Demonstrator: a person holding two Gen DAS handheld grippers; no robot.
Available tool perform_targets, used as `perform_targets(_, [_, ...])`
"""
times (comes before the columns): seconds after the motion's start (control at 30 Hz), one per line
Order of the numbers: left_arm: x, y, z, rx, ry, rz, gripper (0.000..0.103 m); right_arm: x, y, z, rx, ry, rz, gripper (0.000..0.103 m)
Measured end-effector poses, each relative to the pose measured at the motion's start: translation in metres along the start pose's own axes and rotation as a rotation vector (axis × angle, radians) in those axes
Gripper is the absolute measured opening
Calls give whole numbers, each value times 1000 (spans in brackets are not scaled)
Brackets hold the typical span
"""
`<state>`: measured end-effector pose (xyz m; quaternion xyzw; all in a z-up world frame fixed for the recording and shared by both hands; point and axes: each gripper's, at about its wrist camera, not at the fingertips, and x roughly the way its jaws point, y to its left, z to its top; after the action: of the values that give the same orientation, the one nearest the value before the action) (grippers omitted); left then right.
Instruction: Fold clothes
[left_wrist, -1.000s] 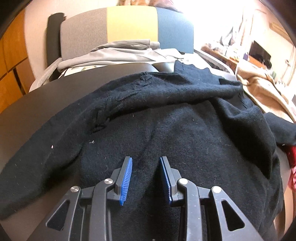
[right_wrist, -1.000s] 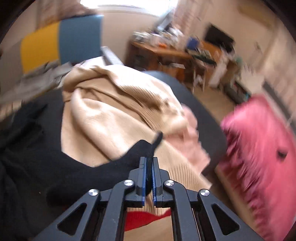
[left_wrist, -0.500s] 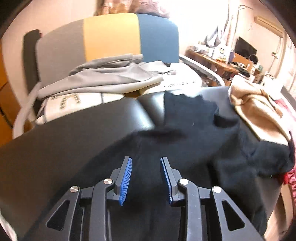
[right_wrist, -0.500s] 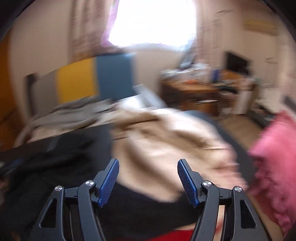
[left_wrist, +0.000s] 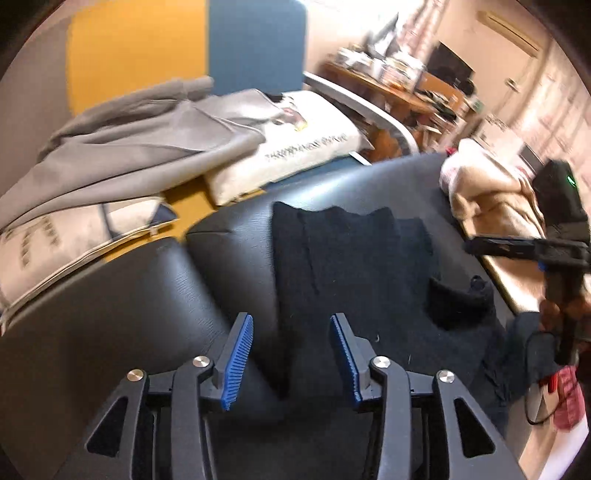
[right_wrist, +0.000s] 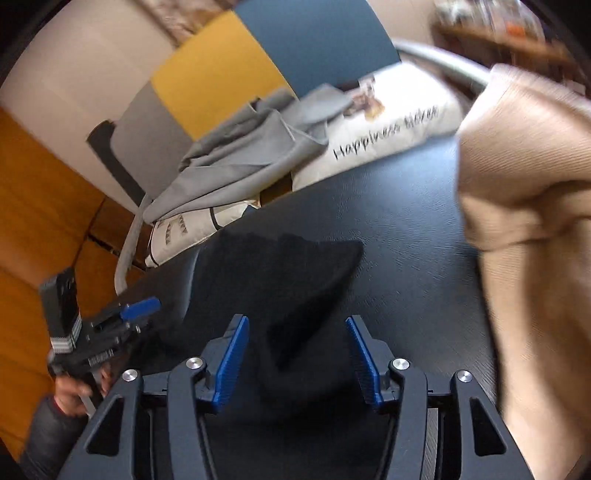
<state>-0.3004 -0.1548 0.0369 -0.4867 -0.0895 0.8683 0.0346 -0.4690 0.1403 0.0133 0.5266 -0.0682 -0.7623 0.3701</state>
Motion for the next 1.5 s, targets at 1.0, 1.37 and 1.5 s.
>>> perform_targets(1.0, [-26,51,3,-136,-265,374,7,106,97,49,-441,34,-185,4])
perform_targets(1.37, [13,120,11,-229,-153,449,11,189,182,91,-583,23,-328,4])
perform_targets(1.5, [-1,127,7,-297,-199,423,16,202,174,101,-576,30,-405,5])
